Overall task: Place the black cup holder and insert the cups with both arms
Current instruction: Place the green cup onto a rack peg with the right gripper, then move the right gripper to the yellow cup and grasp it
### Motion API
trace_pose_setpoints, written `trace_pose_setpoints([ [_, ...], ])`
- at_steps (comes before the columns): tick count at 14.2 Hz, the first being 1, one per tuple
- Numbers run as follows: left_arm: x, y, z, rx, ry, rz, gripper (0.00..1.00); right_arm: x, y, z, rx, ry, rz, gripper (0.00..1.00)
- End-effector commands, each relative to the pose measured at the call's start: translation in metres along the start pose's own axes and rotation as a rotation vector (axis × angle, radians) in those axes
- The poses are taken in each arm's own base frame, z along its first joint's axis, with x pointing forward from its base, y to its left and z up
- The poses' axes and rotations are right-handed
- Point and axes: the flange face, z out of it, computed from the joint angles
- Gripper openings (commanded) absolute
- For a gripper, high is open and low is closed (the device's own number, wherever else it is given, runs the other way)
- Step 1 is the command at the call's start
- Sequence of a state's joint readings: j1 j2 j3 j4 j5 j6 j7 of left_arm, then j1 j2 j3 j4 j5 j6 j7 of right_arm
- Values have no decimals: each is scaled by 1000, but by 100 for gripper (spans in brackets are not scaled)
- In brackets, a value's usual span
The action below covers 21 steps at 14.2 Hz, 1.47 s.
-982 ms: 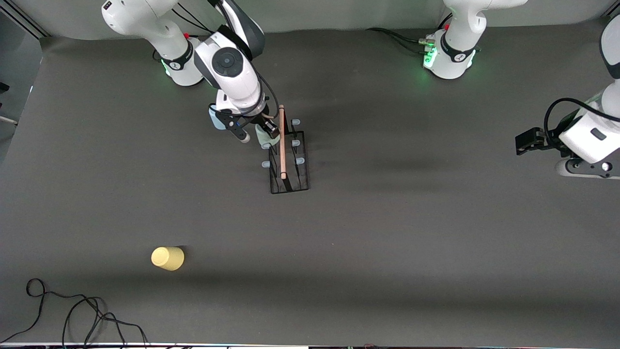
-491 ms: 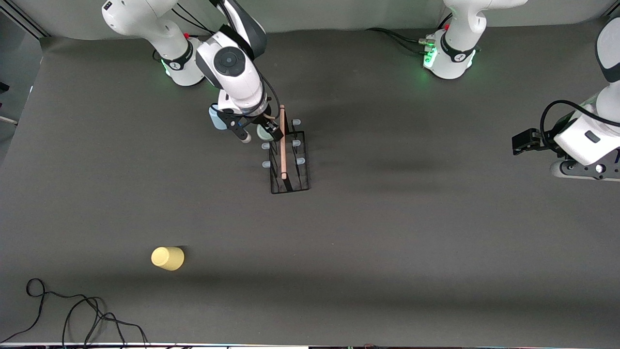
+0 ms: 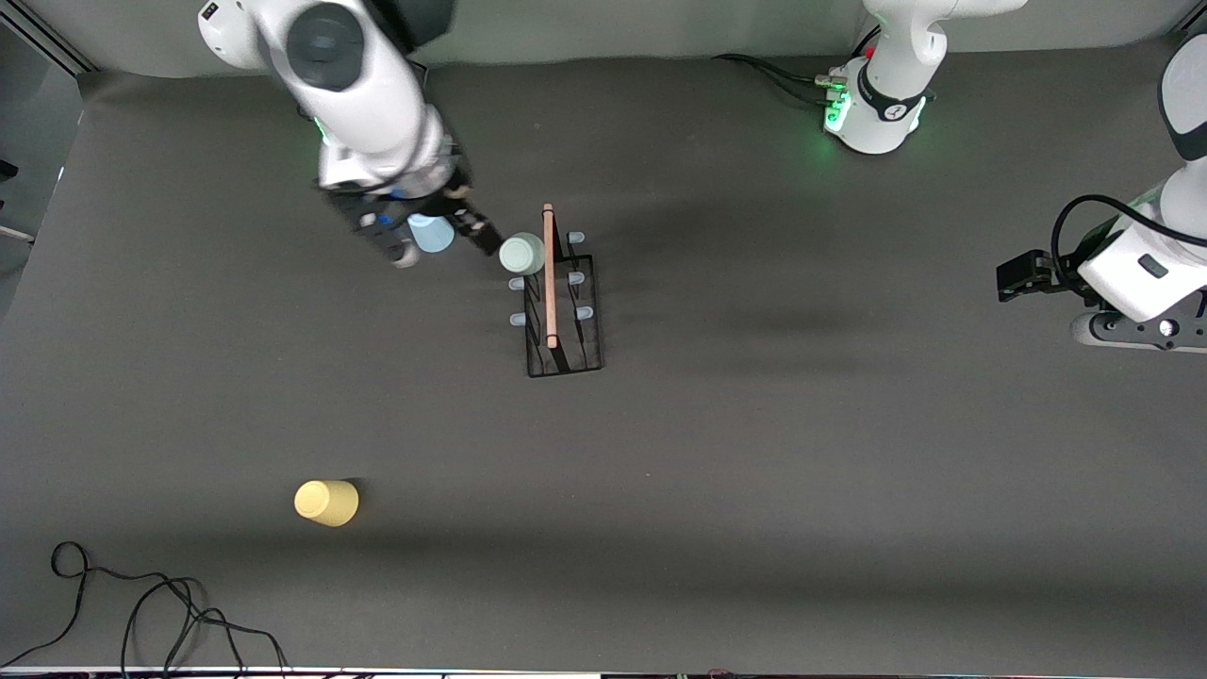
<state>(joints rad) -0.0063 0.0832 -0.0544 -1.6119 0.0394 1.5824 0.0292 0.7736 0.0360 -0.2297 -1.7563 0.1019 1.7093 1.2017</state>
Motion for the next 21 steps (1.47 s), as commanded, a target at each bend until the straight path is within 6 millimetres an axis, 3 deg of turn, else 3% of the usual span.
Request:
trace_pose_setpoints([
  [1,1,0,-5,2,-7,0,100,73,14,-20,-4,13,-202,100],
  [4,1,-3,-4,1,-9,-3,100,175,48,-24,-22,55,-404,100],
  [7,1,-1,-5,2,-9,0,100,254,58,-26,-71,116,-582,100],
  [10,1,0,-5,2,-6,0,100,314,58,-14,-5,118,-681,100],
  [14,2,2,-6,2,1,6,100,349,39,41,-14,140,-733,100],
  [16,4,5,-9,2,19,10,100,370,31,83,24,170,-752,100],
  [21,4,0,-8,2,17,3,100,398,19,181,34,208,-799,100],
])
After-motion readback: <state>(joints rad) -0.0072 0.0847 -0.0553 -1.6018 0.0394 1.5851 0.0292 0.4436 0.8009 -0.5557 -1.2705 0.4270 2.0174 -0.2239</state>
